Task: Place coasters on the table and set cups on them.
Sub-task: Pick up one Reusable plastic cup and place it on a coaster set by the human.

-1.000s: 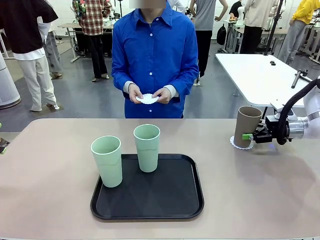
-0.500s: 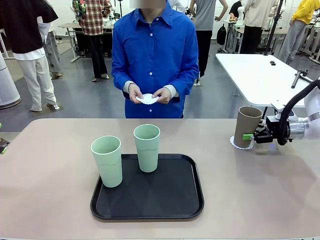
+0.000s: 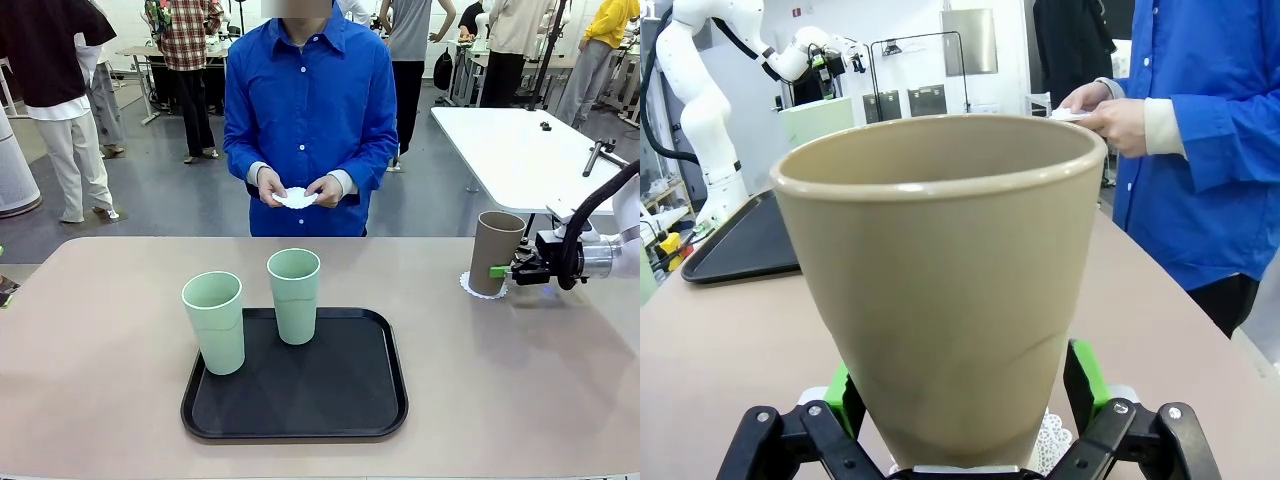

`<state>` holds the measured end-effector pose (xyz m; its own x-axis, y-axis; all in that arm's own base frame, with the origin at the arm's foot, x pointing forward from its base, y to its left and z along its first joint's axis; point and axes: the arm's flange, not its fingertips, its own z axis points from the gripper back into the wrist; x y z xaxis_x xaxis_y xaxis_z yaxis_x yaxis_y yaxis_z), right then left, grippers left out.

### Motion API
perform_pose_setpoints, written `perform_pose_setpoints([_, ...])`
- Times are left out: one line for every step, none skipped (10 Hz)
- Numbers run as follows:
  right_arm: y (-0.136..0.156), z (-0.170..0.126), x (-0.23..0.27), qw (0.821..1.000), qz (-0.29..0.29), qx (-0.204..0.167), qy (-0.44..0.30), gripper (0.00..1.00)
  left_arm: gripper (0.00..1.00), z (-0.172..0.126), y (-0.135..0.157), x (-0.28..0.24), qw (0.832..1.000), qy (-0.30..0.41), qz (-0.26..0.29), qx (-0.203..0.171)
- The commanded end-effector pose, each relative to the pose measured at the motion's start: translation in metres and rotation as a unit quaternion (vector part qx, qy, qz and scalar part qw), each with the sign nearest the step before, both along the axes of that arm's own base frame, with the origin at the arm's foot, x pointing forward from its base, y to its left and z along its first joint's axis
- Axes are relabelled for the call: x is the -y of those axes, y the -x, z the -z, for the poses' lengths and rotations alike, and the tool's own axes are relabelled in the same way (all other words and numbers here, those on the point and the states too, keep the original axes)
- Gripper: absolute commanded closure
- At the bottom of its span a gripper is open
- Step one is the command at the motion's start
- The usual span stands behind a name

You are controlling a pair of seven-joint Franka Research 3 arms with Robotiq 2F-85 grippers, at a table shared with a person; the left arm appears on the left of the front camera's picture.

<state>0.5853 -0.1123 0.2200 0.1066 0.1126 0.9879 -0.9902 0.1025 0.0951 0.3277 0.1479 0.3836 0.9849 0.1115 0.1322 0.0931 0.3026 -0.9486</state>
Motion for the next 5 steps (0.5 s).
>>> perform_pose_setpoints([-0.0090,0.0012,0.0043,1.000,-0.012,-0.015,-0.006,0.00,0.00,-0.0010,0.0008,-0.0009,1.000,0.005,-0.002,0.005])
perform_pose_setpoints([-0.0101,0.0031,0.0052,1.000,-0.014,-0.017,-0.007,0.00,0.00,-0.0010,0.0008,-0.0009,1.000,0.005,-0.002,0.005])
perform_pose_setpoints([-0.0106,0.0048,0.0055,1.000,-0.017,-0.020,-0.008,0.00,0.00,-0.0010,0.0008,-0.0009,1.000,0.005,-0.002,0.005])
perform_pose_setpoints([-0.0102,0.0059,0.0056,0.999,-0.025,-0.025,-0.008,0.00,0.00,-0.0010,0.0008,-0.0009,1.000,0.005,-0.002,0.005])
perform_pose_setpoints([-0.0091,0.0064,0.0061,0.999,-0.035,-0.028,-0.007,0.00,0.00,-0.0010,0.0008,-0.0009,1.000,0.005,-0.002,0.005])
